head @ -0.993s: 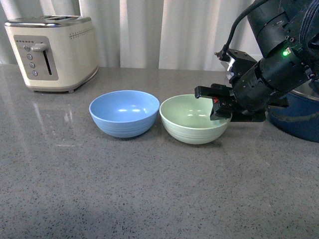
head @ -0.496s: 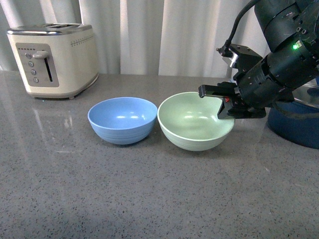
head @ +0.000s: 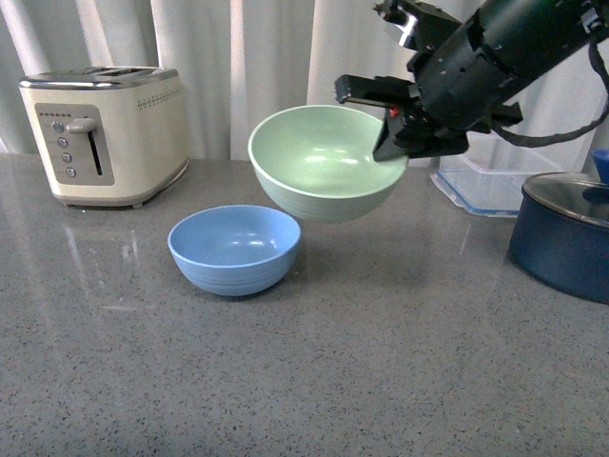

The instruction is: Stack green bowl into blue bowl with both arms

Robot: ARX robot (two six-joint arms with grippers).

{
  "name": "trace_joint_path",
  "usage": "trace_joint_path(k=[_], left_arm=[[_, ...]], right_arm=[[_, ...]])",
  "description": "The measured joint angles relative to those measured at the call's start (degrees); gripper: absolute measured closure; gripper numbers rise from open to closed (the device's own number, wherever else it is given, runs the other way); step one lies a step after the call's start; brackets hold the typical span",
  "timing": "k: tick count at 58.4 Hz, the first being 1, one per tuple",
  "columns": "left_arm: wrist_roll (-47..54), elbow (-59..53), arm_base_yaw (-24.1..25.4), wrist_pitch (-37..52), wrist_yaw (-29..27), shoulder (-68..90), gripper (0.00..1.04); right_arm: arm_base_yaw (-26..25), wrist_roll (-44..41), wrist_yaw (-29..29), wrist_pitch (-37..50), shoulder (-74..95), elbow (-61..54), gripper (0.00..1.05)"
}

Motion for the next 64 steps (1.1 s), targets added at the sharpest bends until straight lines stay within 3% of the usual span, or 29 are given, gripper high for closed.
trace_joint_path(k=[25, 45, 64], left_arm=[[0.0, 0.0, 0.0, 0.0, 0.0, 0.0, 0.07], [0.0, 0.0, 0.0, 0.0, 0.0, 0.0, 0.07], [0.0, 0.0, 0.0, 0.0, 0.0, 0.0, 0.07]], right_arm=[[5.2, -0.1, -1.4, -1.1, 5.9, 6.0, 1.04], [5.6, -1.0, -3.2, -3.4, 13.5, 14.6, 1.04], [4.3, -1.1, -4.9, -3.3, 17.2, 15.8, 1.04]])
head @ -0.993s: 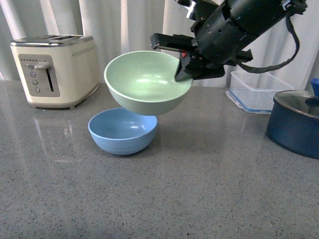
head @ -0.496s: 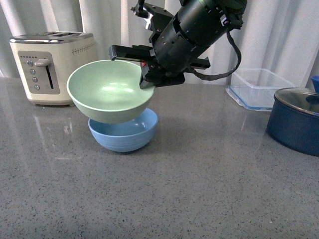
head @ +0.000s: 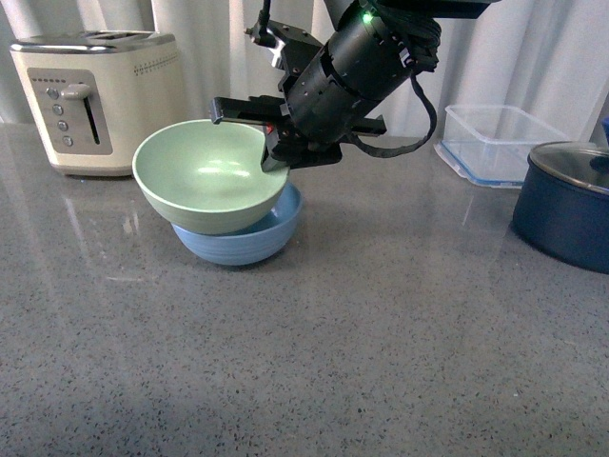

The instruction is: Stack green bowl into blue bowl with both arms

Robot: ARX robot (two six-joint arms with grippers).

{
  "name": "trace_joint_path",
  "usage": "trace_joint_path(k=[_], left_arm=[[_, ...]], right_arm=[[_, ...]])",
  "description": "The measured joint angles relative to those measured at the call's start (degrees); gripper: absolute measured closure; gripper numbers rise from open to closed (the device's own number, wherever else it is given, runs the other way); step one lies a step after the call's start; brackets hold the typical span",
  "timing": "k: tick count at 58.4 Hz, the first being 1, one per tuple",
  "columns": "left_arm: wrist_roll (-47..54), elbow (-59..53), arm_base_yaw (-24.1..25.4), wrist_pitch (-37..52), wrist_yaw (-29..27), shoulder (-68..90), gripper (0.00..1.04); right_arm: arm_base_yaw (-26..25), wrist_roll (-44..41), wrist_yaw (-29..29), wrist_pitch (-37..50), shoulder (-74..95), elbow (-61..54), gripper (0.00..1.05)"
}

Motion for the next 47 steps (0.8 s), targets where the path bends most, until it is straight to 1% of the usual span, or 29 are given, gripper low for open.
trace_joint_path(k=[10, 13, 15, 20, 22, 27, 29, 34, 38, 40, 47], left_arm=[[0.0, 0.0, 0.0, 0.0, 0.0, 0.0, 0.07], [0.0, 0.0, 0.0, 0.0, 0.0, 0.0, 0.07], [0.0, 0.0, 0.0, 0.0, 0.0, 0.0, 0.07], [0.0, 0.0, 0.0, 0.0, 0.0, 0.0, 0.07], [0.0, 0.0, 0.0, 0.0, 0.0, 0.0, 0.07], [0.0, 0.0, 0.0, 0.0, 0.0, 0.0, 0.07], [0.0, 0.0, 0.0, 0.0, 0.0, 0.0, 0.07], [0.0, 0.0, 0.0, 0.0, 0.0, 0.0, 0.07], [0.0, 0.0, 0.0, 0.0, 0.0, 0.0, 0.07], [0.0, 0.0, 0.0, 0.0, 0.0, 0.0, 0.07], [0.0, 0.0, 0.0, 0.0, 0.0, 0.0, 0.07]], right_arm=[[-1.0, -0.1, -1.2, 0.6, 0.9, 0.0, 1.03], [-1.4, -0.2, -1.9, 0.6, 0.9, 0.0, 0.95], [-1.6, -0.2, -2.0, 0.5, 0.9, 0.0, 0.91], [-2.2, -0.1, -2.6, 0.1, 0.8, 0.0, 0.77], [-2.3, -0.1, -2.5, 0.1, 0.8, 0.0, 0.74], [-2.9, -0.1, -2.5, 0.2, 0.3, -1.0, 0.59], [-3.1, -0.1, -2.6, 0.3, 0.0, -1.6, 0.56], [-3.8, -0.3, -2.7, 1.9, -1.9, -4.4, 0.42], [-4.5, -0.4, -2.5, 3.0, -3.9, -6.8, 0.33], [-5.2, -0.4, -2.5, 3.7, -5.9, -8.8, 0.26], [-7.7, -0.9, -1.8, 6.3, -12.2, -14.7, 0.09]])
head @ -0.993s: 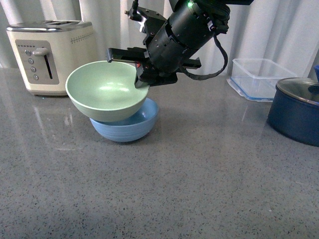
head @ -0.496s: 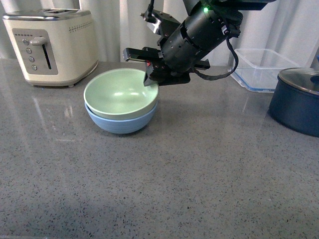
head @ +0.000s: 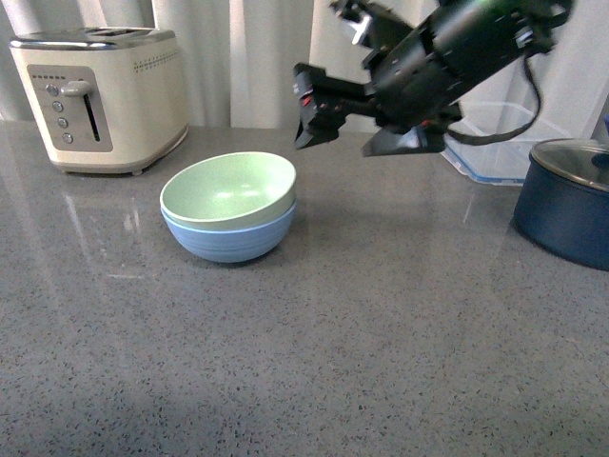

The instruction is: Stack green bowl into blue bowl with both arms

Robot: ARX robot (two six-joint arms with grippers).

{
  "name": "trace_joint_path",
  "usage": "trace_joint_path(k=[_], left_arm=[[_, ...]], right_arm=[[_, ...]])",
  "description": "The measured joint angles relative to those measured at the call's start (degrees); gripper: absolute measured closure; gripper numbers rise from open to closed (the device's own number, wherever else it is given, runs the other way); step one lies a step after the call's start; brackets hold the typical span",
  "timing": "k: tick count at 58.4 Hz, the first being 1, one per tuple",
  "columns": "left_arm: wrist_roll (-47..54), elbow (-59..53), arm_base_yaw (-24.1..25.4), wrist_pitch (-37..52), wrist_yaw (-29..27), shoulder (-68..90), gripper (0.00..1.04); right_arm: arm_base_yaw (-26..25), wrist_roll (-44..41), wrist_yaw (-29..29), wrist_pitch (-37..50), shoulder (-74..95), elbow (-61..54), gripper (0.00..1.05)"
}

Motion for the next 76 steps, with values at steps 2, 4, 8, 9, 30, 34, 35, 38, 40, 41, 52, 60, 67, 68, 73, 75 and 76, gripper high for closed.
trace_joint_path(k=[2, 4, 8, 9, 30, 34, 35, 38, 40, 41, 52, 60, 67, 68, 73, 75, 76], left_arm=[[0.0, 0.0, 0.0, 0.0, 0.0, 0.0, 0.07], [0.0, 0.0, 0.0, 0.0, 0.0, 0.0, 0.07], [0.0, 0.0, 0.0, 0.0, 0.0, 0.0, 0.07], [0.0, 0.0, 0.0, 0.0, 0.0, 0.0, 0.07], [0.0, 0.0, 0.0, 0.0, 0.0, 0.0, 0.07], [0.0, 0.0, 0.0, 0.0, 0.0, 0.0, 0.07], [0.0, 0.0, 0.0, 0.0, 0.0, 0.0, 0.07], [0.0, 0.0, 0.0, 0.0, 0.0, 0.0, 0.07], [0.0, 0.0, 0.0, 0.0, -0.1, 0.0, 0.07], [0.0, 0.0, 0.0, 0.0, -0.1, 0.0, 0.07], [0.0, 0.0, 0.0, 0.0, -0.1, 0.0, 0.07], [0.0, 0.0, 0.0, 0.0, -0.1, 0.0, 0.07], [0.0, 0.0, 0.0, 0.0, -0.1, 0.0, 0.07], [0.0, 0.0, 0.0, 0.0, -0.1, 0.0, 0.07], [0.0, 0.0, 0.0, 0.0, -0.1, 0.0, 0.07], [0.0, 0.0, 0.0, 0.0, -0.1, 0.0, 0.07], [0.0, 0.0, 0.0, 0.0, -0.1, 0.0, 0.07]], right_arm=[[-1.0, -0.1, 0.5, 0.6, -2.2, -2.0, 0.08], [-2.1, -0.3, 0.7, 1.4, -4.4, -4.2, 0.1], [-5.4, -0.5, 1.6, 2.6, -10.5, -10.3, 0.1], [-6.3, -0.4, 1.8, 3.0, -12.1, -12.0, 0.1], [-19.7, -0.2, 5.6, 0.9, -44.1, -43.4, 0.1], [-18.3, -1.4, 12.8, 17.8, -46.4, -50.1, 0.19], [-18.2, -1.5, 13.3, 20.9, -46.7, -51.5, 0.21], [-17.6, -2.1, 16.2, 34.6, -47.7, -58.0, 0.3], [-17.5, -2.3, 16.4, 41.1, -48.4, -61.5, 0.35], [-17.4, -2.4, 16.6, 44.9, -48.9, -63.6, 0.39], [-17.4, -3.0, 17.1, 56.9, -56.3, -74.8, 0.76], [-17.4, -3.1, 17.0, 57.0, -60.2, -80.0, 1.03], [-17.4, -3.2, 17.0, 57.0, -63.7, -82.8, 1.04], [-17.4, -3.3, 17.0, 56.8, -64.3, -83.3, 1.04], [-17.4, -3.3, 17.0, 56.2, -66.8, -85.1, 1.04], [-17.4, -3.2, 17.0, 55.5, -68.3, -86.0, 1.04], [-17.4, -3.2, 17.0, 55.3, -68.9, -86.4, 1.04]])
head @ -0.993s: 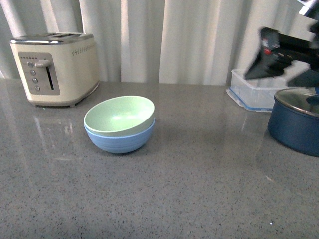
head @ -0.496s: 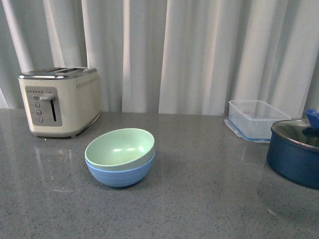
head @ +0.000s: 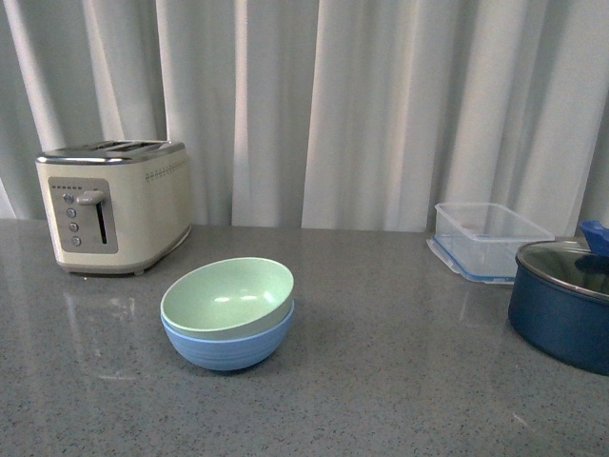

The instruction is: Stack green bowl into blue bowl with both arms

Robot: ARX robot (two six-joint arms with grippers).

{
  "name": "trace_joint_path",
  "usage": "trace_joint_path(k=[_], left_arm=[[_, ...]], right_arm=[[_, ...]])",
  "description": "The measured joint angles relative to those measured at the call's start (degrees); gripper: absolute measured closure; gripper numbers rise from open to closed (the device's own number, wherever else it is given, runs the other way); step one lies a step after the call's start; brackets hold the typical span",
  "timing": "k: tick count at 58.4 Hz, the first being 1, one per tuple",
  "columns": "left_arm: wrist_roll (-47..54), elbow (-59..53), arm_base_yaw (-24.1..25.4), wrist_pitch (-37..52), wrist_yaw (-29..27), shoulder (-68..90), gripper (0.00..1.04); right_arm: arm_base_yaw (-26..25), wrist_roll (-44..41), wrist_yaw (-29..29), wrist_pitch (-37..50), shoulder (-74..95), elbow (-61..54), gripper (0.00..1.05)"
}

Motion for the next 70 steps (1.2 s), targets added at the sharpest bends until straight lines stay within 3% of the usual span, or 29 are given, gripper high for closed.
trace_joint_path(k=[21, 28, 70], left_arm=[[0.0, 0.0, 0.0, 0.0, 0.0, 0.0, 0.07], [0.0, 0.0, 0.0, 0.0, 0.0, 0.0, 0.07], [0.0, 0.0, 0.0, 0.0, 0.0, 0.0, 0.07]], right_arm=[[0.0, 0.0, 0.0, -8.9, -14.2, -5.3, 1.04], [0.0, 0.0, 0.0, -7.6, -15.7, -7.6, 1.04], [0.0, 0.0, 0.0, -25.3, -33.9, -7.7, 1.04]])
